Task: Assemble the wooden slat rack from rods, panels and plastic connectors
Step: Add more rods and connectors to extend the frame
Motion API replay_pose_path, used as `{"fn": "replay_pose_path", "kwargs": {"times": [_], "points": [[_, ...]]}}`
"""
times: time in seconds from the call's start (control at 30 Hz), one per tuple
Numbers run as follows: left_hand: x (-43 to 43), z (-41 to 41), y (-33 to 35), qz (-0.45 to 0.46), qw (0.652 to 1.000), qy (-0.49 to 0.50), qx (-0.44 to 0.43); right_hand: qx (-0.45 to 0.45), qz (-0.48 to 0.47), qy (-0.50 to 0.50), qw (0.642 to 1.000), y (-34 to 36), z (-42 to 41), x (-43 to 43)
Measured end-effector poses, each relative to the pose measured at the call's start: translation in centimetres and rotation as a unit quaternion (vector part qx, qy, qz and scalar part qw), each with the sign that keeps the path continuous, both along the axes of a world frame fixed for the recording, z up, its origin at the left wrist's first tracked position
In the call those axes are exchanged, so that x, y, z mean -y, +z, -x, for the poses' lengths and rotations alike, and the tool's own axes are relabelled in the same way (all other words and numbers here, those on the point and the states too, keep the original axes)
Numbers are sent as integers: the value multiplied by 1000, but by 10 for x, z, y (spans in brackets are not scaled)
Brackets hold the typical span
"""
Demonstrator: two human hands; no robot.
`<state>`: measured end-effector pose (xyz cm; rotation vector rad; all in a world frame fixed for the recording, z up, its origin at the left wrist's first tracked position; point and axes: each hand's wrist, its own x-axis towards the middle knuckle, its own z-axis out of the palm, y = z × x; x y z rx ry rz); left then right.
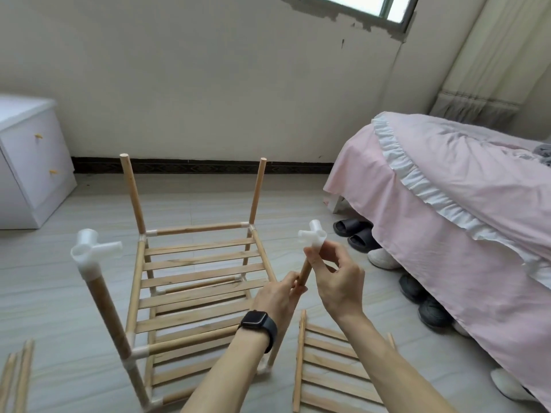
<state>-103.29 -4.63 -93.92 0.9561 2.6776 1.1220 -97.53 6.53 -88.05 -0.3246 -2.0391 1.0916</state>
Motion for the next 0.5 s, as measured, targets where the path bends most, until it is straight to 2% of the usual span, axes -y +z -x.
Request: {"fn": "replay_pose_path", "kwargs": {"times": [0.2, 0.33, 0.43, 0.5], "points": [[15, 6, 26, 80, 996, 15, 41, 30, -3, 8, 1000, 5, -5, 3], [54, 17, 64, 139, 990, 1, 40, 62, 83, 1, 995, -10, -27, 11], [103, 19, 89, 193, 981, -18, 2, 63, 54, -16, 996, -38, -47, 35], [147, 11, 87, 190, 982, -7, 9, 109, 27, 32, 993, -59, -50, 61]]}}
